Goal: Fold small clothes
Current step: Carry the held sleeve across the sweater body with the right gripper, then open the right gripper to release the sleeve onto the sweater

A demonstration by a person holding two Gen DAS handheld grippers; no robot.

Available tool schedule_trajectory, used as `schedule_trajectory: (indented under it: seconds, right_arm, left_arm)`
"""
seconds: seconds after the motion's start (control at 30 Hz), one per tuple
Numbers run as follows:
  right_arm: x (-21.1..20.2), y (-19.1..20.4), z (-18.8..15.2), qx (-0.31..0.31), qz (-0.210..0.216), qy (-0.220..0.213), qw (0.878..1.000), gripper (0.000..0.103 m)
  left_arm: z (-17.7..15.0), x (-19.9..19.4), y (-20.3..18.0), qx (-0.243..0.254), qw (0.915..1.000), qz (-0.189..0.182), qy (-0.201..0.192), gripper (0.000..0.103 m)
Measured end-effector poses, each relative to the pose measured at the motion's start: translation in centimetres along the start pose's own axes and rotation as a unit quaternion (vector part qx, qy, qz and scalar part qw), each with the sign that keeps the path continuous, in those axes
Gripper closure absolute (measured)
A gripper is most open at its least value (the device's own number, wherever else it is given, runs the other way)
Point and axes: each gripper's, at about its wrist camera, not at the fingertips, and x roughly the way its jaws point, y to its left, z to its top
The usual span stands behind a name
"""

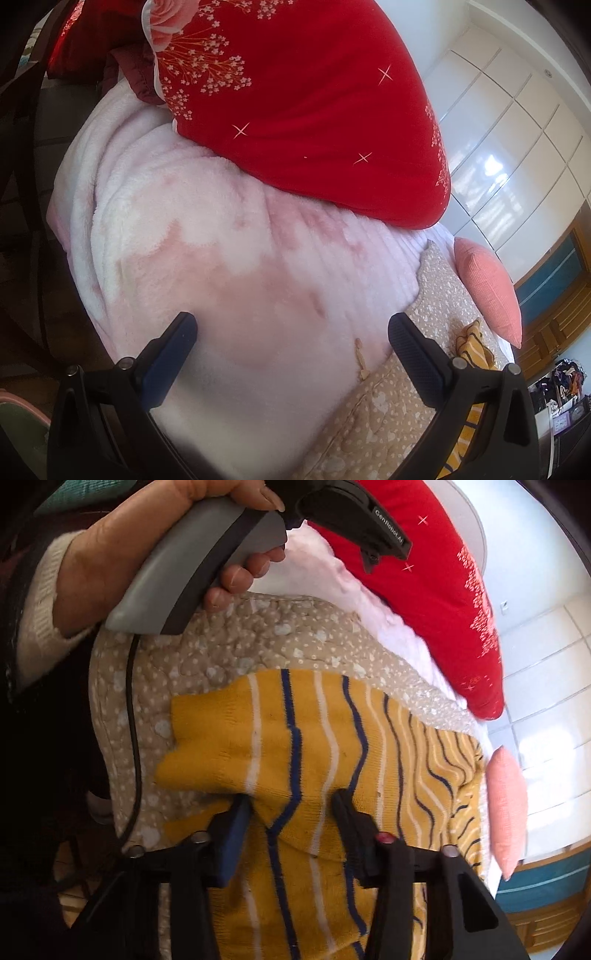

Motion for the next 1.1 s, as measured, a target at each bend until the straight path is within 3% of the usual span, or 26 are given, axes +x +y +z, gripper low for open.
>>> schedule_trajectory:
  seconds: [0.03,0.1,0.23,0.43,0.5,0.57,0.63,0.7,0.73,0.8,1.0,1.1]
  right_arm:
    - [-0.3,-0.4,0.2,0.012,0.008,-0.003,1.000,0.081]
    - [-1.1,-2.3,0.8,0.056,0.029,-0.012,0.998,0.089]
    - [-2.8,-7.5,2.6,0.166,0.079,-0.049,0.982,0.090]
    - [-3.3,-16.6,7.5,0.275,0.092,-0.100,0.952,0.091]
    - [-3.6,-20.6,9.3,0.323,0.101,-0.121,0.933,0.091]
    - [-4.2,-25.1,10.1,0.382,0.109,-0.144,0.907,0.091]
    - [-5.1,-29.4,9.6,0.436,0.098,-0.160,0.880,0.092]
    - [-6.1,-31.9,8.6,0.472,0.076,-0.165,0.863,0.092]
    - [-6.5,-34.0,7.2,0.497,0.052,-0.163,0.851,0.092]
    - [-6.7,-36.3,4.6,0.524,0.015,-0.150,0.838,0.092]
    - [-4.4,-40.3,-7.8,0.614,-0.080,-0.048,0.784,0.091]
    - [-2.7,-40.5,-16.2,0.662,-0.115,0.008,0.741,0.091]
  left_arm:
    - [0.0,0.1,0.0,0.001,1.0000,0.000,0.000,0.000]
    - [0.0,0.1,-0.1,0.000,1.0000,-0.002,0.001,0.000]
    - [-0.1,0.3,-0.2,0.001,1.0000,-0.001,0.004,0.000]
    - [-0.4,0.4,-1.0,0.019,0.9998,-0.004,0.004,0.000]
    - [-0.4,0.4,-1.3,0.024,0.9997,-0.005,0.004,0.000]
    - [-0.5,0.5,-1.4,0.026,0.9996,-0.009,0.006,0.000]
    - [-0.4,0.6,-1.4,0.028,0.9995,-0.011,0.008,0.000]
    - [-0.5,0.7,-1.5,0.031,0.9994,-0.014,0.009,0.000]
    - [-0.5,0.6,-1.6,0.032,0.9993,-0.016,0.009,0.000]
    - [-0.6,0.6,-1.8,0.036,0.9990,-0.023,0.011,0.000]
    - [-1.4,0.5,-3.4,0.064,0.9970,-0.041,0.018,0.000]
    - [-2.1,0.4,-4.7,0.088,0.9944,-0.052,0.023,0.000]
